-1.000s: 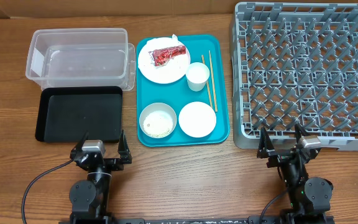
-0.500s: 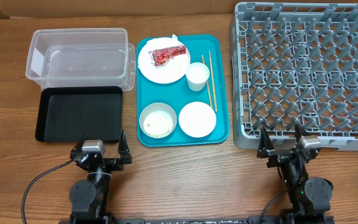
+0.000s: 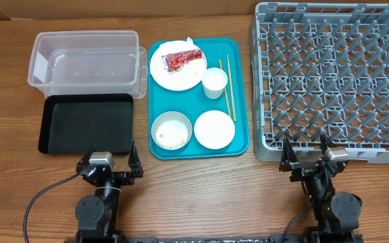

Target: Sort waste into correct bins and load items into the dishwasher

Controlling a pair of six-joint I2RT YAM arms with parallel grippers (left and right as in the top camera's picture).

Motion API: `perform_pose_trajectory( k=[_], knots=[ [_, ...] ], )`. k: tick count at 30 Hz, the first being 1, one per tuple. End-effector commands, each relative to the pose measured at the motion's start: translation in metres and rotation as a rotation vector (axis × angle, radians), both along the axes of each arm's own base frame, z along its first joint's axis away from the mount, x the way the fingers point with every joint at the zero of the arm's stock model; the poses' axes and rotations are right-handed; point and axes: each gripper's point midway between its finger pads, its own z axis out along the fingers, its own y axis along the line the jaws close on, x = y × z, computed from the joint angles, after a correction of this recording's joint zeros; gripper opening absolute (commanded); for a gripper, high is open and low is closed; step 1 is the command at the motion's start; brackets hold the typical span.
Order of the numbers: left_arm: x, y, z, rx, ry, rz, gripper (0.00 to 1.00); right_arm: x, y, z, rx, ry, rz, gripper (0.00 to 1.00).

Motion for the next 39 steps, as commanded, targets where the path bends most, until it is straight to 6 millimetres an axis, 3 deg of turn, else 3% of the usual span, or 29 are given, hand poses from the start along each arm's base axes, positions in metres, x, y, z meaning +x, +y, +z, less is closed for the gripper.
perform_pose_trajectory(
  k=[1,39],
  knots=[
    [-0.0001,0.0038,0.0001,0.013,-0.009,0.018,1.0,0.0002,0.0001,-0.0027,0.0,0.0,-0.002,1.0],
    [0.0002,0.0052,0.0033,-0.02,-0.022,0.029,1.0,0.0001,0.0004,-0.0023,0.0,-0.002,0.0,1.0]
  ],
)
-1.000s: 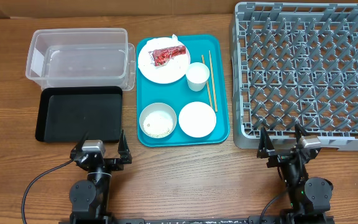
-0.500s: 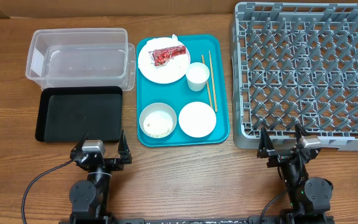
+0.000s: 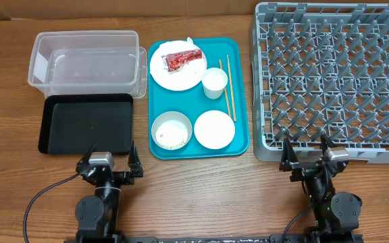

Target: Sort waste into correct bins and load items into the dishwasher

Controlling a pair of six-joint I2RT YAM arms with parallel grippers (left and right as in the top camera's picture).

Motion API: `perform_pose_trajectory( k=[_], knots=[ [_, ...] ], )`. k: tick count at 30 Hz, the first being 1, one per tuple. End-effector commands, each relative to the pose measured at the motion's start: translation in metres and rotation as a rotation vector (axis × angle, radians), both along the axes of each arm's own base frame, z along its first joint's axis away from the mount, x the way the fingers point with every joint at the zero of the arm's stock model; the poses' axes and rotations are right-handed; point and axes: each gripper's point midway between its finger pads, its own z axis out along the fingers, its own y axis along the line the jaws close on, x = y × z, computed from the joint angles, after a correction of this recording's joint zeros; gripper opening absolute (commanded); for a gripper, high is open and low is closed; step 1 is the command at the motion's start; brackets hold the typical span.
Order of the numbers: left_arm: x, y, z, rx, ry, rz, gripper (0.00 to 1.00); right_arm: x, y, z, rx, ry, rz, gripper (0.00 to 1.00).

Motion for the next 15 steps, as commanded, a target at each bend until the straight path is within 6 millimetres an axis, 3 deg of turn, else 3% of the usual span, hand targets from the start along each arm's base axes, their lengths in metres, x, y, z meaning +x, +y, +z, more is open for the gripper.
perform_pose_trajectory(
  k=[1,6,15],
  knots=[
    [0.0,0.005,0.003,-0.047,-0.022,0.03,1.0,0.0,0.001,-0.002,0.001,-0.002,0.004,1.0],
    [0.0,0.004,0.022,-0.118,-0.095,0.026,1.0,0.0,0.001,0.007,0.004,-0.038,0.005,1.0],
    [-0.011,-0.013,0.078,-0.054,-0.207,-0.079,1.0,-0.01,0.01,0.059,0.011,-0.18,0.064,1.0]
  ],
)
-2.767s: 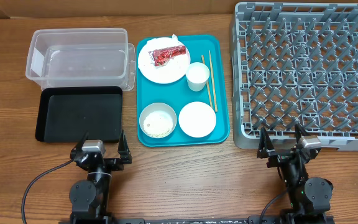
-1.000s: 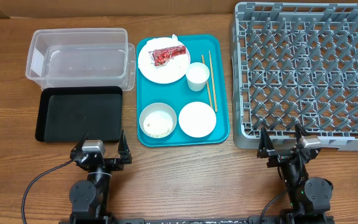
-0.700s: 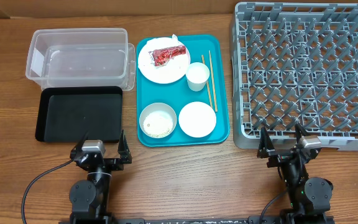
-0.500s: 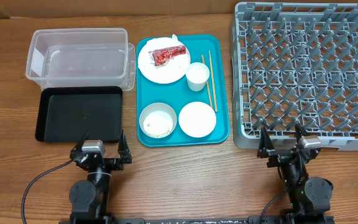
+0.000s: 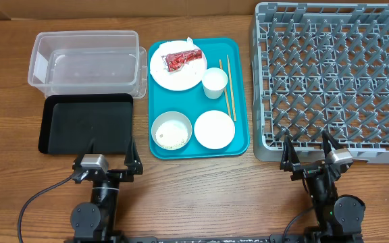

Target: Sort waste into correct bins and load items into the dishwasher

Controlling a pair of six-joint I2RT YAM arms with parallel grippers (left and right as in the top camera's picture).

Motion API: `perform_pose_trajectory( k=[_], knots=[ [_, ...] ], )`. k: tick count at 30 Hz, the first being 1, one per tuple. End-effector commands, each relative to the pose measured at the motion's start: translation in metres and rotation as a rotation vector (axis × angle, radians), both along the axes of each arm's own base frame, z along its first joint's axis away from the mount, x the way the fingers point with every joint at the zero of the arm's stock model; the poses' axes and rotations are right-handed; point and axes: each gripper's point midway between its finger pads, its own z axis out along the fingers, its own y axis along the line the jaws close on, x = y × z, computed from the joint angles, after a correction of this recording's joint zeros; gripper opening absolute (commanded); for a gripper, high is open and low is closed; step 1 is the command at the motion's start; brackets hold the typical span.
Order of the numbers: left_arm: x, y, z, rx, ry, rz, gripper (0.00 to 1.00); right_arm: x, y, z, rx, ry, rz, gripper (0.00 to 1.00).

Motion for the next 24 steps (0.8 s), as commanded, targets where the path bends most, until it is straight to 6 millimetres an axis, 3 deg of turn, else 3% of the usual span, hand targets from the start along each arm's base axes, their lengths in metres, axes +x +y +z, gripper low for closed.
perform_pose_trajectory(
  k=[1,10,18,24],
  knots=[
    [-0.012,-0.005,0.042,0.065,-0.068,-0.028,1.0,-0.009,0.004,0.038,0.005,-0.085,0.025,1.0],
    [-0.016,-0.005,0.074,0.18,-0.003,-0.025,1.0,-0.024,0.003,0.086,0.009,-0.149,0.025,1.0],
    [0.01,-0.016,0.096,0.227,0.088,-0.096,1.0,-0.023,0.003,0.106,0.004,-0.086,0.025,1.0],
    [0.045,-0.02,0.109,0.226,0.271,-0.133,1.0,-0.006,0.003,0.11,-0.039,0.052,0.017,1.0]
  ],
)
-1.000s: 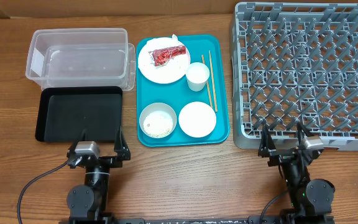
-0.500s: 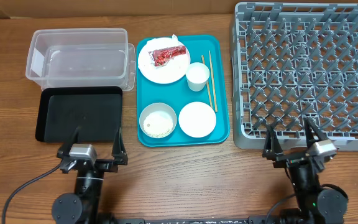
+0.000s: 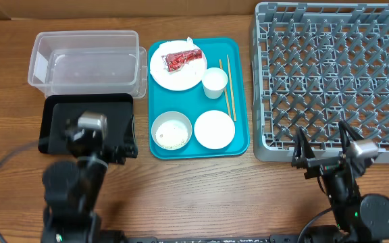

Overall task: Sort waste into correct bins and load items into the dishwasher
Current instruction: 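Reach the left gripper to the plate and grasp the red wrapper and tissue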

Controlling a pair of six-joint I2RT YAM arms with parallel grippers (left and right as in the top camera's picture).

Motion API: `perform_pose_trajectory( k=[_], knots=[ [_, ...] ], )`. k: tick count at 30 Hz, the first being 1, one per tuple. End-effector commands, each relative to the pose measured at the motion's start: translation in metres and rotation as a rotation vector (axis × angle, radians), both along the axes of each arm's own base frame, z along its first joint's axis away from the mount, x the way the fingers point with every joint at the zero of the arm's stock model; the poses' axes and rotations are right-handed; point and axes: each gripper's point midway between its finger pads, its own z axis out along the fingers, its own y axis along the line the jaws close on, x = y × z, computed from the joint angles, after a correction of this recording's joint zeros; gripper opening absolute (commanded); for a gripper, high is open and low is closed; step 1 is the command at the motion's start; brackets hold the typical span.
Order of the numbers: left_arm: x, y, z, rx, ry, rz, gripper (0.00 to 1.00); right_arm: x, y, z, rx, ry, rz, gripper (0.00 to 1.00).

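Observation:
A teal tray holds a white plate with a red wrapper, a white cup, a pair of chopsticks, a bowl with food scraps and an empty white dish. The grey dishwasher rack stands to the right. My left gripper hangs open over the near edge of the black tray, holding nothing. My right gripper is open at the rack's near edge, also with nothing in it.
A clear plastic bin sits at the back left, behind the black tray. The rack's front wall lies just under the right fingers. Bare wooden table runs along the front.
The left arm has moved forward and up, so its gripper now overlaps the black tray's near edge. The right gripper has shifted right and toward the rack. Nothing on the teal tray moved.
At the two oldest moments both arms sat parked at the table's front edge, grippers open. Then both had shifted slightly. Now the left gripper is over the black tray and the right one at the rack's front; all dishes and waste lie where they were.

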Motion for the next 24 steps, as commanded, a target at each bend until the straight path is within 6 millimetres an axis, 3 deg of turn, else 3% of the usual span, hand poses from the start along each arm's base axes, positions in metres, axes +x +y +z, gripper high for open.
perform_pose_trajectory(
  k=[1,10,13,20,24],
  knots=[
    [0.019,-0.004,0.022,0.021,0.067,-0.03,1.0,0.008,0.002,0.017,-0.022,0.044,0.004,1.0],
    [0.081,-0.018,0.053,0.014,0.315,-0.092,1.0,0.049,0.005,0.018,-0.053,0.406,0.005,1.0],
    [0.1,-0.031,0.058,0.08,0.365,-0.15,1.0,0.06,0.006,0.015,-0.063,0.54,0.006,1.0],
    [0.144,-0.072,0.051,0.206,0.525,-0.297,1.0,0.08,0.01,0.009,-0.076,0.769,0.023,1.0],
    [0.174,-0.092,0.046,0.206,0.595,-0.339,1.0,0.091,0.015,-0.008,-0.073,0.829,0.043,1.0]
  ],
)
